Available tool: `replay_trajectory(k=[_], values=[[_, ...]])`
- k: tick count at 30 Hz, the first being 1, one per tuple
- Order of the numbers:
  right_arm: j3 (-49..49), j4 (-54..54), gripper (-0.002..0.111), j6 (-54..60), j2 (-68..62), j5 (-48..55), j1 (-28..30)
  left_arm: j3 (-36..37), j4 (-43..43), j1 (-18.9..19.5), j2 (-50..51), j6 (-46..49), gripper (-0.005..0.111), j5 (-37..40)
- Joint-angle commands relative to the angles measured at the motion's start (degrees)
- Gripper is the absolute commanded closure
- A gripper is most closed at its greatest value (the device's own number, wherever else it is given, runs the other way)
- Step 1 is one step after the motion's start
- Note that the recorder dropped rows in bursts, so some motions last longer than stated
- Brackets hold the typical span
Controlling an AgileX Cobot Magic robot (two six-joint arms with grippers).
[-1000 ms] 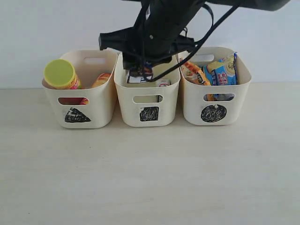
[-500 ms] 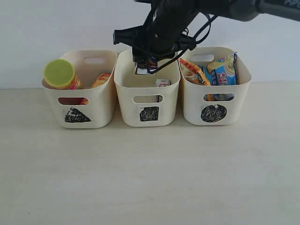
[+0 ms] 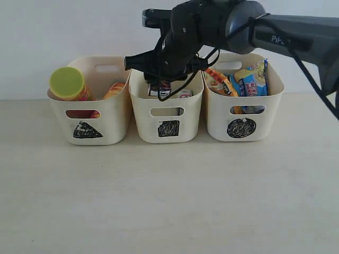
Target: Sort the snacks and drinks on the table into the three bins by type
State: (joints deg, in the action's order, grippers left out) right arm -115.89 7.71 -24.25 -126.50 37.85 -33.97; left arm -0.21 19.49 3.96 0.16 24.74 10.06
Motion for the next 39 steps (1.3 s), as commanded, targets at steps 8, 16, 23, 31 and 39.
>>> replay_trajectory(k=[8,16,23,31,39], values=[[-0.8,5.1,0.038,-0.8,-0.7,-1.1,0.3,0.2,0.7,-0.5,-0.2,-0.5,0.103,0.0],[-0.8,7.5,0.054,-0.8,0.7,4.6,0.3,0.2,0.7,-0.5,-0.2,-0.5,0.103,0.0],[-0.8,10.9,0.108,-0.5,3.1,15.0,0.3,0.2,0.7,-0.5,-0.2,-0.5,0.103,0.0],[-0.8,5.4,0.108,5.9,3.8,21.4,0.3,0.2,0.7,-0.5,-0.2,-0.5,0.103,0.0],[5.7,-0.8,0.108,11.4,6.2,22.7,1.8,0.2,0.7,-0.5,-0.2,-0.5,0.103,0.0]])
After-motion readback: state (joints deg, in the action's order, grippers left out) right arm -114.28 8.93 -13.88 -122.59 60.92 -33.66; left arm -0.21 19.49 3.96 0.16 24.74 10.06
